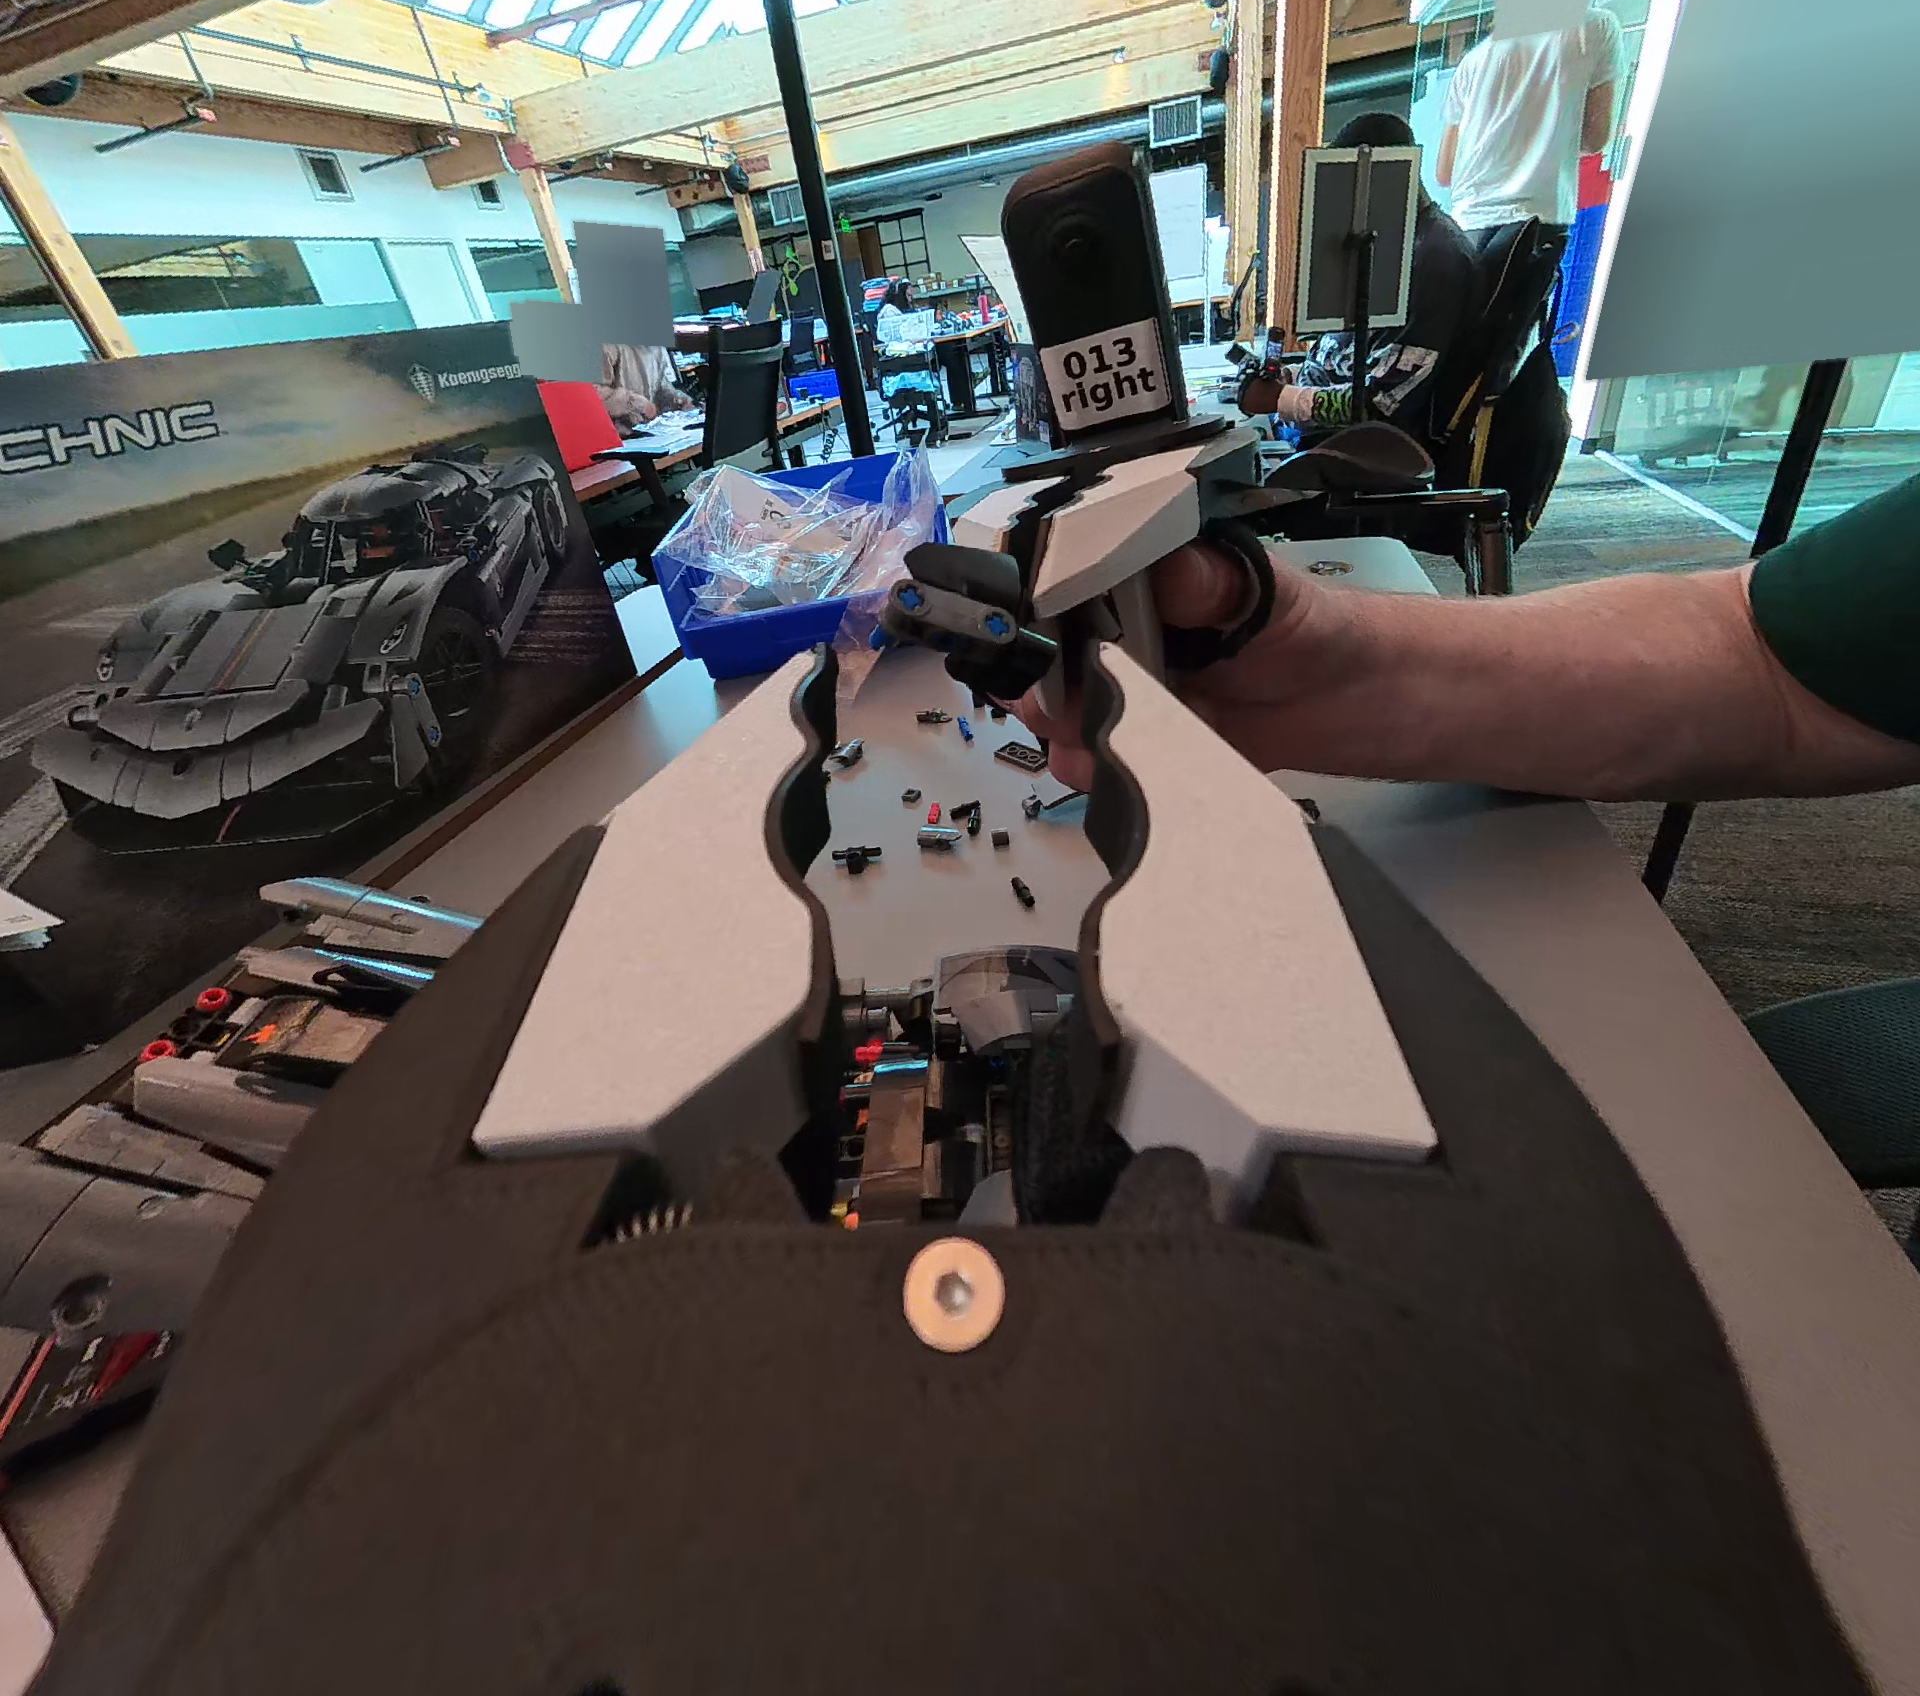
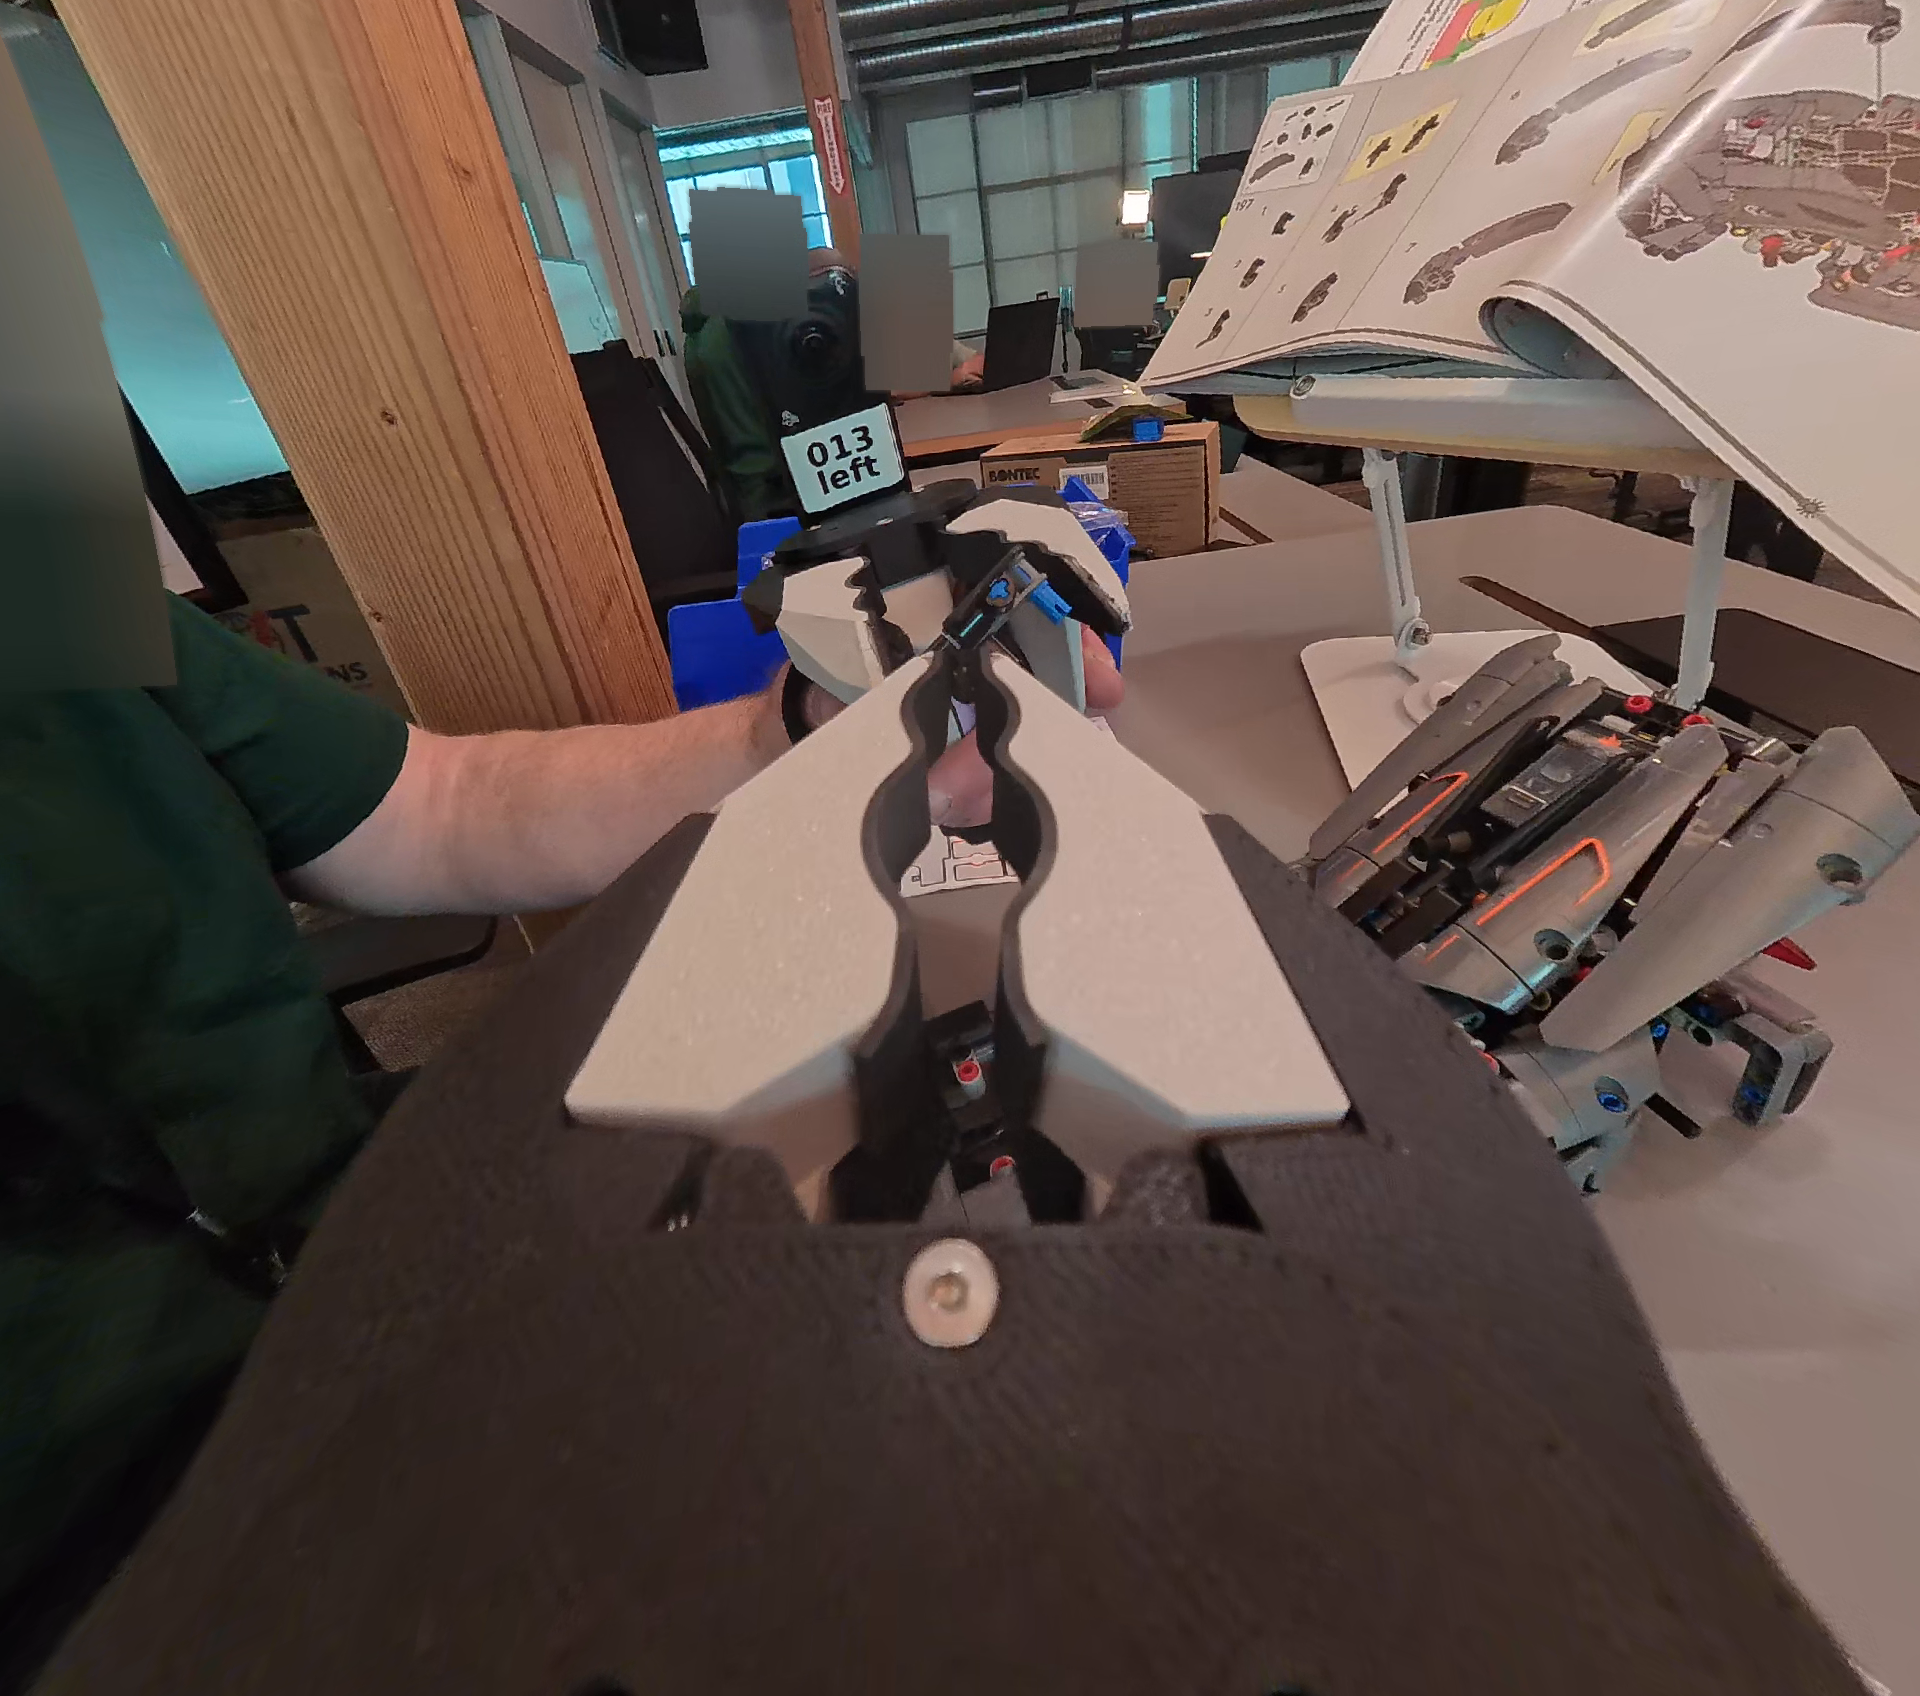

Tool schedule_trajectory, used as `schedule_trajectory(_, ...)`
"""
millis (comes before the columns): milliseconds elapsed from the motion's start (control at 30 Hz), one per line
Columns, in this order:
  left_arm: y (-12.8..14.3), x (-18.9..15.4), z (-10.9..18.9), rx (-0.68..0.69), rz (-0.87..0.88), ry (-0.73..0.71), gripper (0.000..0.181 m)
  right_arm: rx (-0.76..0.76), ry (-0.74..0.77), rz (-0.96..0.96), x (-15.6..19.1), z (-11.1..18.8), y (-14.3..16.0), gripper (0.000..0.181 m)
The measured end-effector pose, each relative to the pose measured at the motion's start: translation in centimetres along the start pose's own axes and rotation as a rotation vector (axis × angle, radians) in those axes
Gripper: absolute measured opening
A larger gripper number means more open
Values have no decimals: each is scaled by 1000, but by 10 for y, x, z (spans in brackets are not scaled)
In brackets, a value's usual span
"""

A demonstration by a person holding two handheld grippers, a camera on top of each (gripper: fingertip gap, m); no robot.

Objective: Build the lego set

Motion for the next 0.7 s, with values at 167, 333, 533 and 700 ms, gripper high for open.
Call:
schedule_trajectory(167,0,0,0,0,5,0,45,-2,0,-3,-1,0,0,3)
schedule_trajectory(333,1,1,0,-1,12,-3,44,-7,-5,-10,0,0,0,3)
schedule_trajectory(533,2,2,0,6,11,-3,44,-23,-9,-30,-1,1,-2,3)
schedule_trajectory(700,4,2,-1,14,8,-4,44,-36,-14,-51,-2,2,-4,3)
Point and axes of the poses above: each gripper's, where its closed fingertips meet, z back along the fingers, y out of its underside, x = y × z across the jaws, the point moved 5 cm from there along z, back along the fingers, and after that the axes turned 15 degrees about -x, right-handed, at the moved point
